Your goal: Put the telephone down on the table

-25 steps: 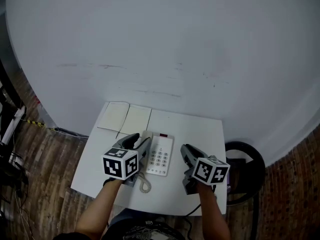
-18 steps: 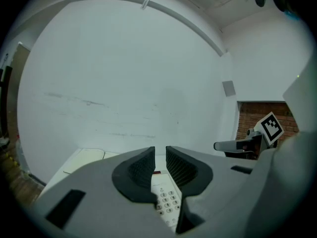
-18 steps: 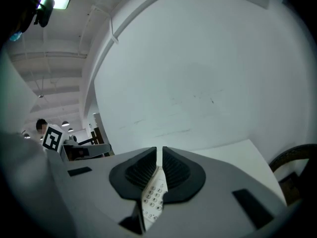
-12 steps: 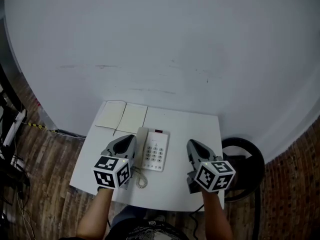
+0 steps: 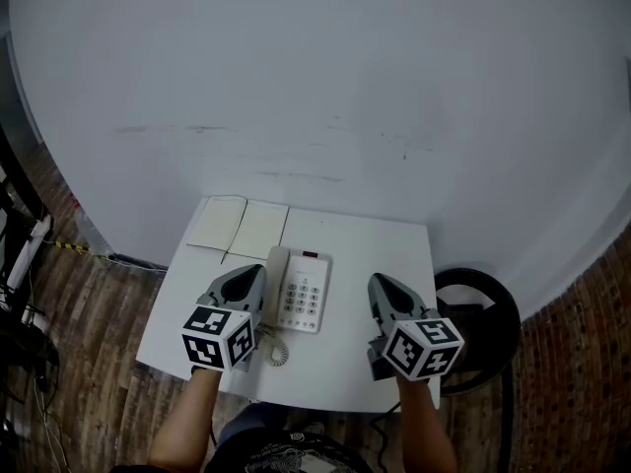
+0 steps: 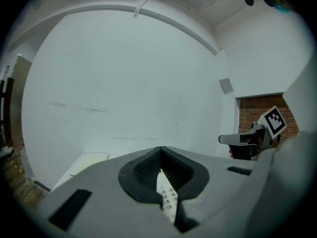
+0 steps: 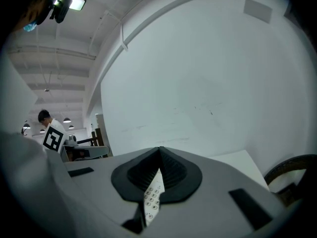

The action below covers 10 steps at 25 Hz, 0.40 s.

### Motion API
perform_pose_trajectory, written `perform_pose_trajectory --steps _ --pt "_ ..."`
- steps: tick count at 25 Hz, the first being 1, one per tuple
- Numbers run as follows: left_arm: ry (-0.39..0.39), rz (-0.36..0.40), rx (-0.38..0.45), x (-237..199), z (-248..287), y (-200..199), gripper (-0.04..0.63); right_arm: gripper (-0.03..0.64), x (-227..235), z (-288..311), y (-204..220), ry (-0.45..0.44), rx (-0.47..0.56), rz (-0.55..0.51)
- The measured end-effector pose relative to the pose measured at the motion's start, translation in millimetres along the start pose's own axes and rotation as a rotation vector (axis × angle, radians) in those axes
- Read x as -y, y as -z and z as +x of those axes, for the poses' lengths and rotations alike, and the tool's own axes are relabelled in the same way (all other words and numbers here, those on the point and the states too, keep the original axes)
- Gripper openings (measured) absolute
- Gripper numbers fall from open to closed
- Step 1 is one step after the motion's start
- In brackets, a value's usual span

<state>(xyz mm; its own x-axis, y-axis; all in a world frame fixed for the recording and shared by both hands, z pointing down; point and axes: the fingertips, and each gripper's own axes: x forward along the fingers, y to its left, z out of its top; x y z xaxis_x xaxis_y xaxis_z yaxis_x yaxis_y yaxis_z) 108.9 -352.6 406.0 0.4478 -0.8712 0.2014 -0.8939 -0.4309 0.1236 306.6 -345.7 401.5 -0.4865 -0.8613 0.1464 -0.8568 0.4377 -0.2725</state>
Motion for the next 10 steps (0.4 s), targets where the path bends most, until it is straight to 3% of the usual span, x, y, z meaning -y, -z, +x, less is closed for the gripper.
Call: perform_pose_trajectory --steps 10 --pt "0.027 -0.024 -0.008 5.0 1.3 1.7 0.008 0.002 -0.8 -1.5 1.0 0.000 -0.003 0.002"
